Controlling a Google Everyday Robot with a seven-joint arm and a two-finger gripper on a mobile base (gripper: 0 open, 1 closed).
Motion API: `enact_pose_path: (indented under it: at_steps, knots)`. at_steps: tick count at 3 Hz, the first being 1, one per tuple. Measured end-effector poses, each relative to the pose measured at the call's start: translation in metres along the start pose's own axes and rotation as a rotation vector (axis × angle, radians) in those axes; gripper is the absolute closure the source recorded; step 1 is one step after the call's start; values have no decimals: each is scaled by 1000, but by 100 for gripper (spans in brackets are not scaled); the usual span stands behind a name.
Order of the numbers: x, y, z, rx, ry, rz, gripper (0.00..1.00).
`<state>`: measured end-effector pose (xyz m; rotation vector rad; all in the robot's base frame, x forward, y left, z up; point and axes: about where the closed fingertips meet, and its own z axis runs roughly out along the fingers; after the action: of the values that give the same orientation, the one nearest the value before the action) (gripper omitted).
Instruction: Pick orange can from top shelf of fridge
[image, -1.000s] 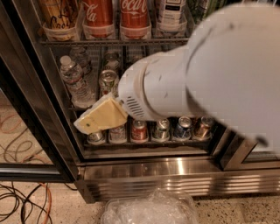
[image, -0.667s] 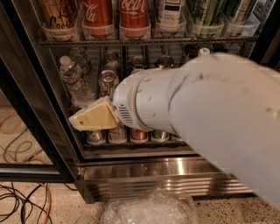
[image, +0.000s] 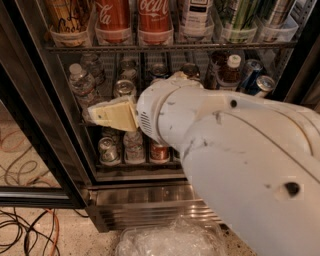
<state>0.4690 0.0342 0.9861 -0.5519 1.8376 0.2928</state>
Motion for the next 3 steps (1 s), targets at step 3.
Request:
enact_pose_path:
  at_steps: [3]
  knots:
    - [-25, -1, 32, -76, -64, -76, 0]
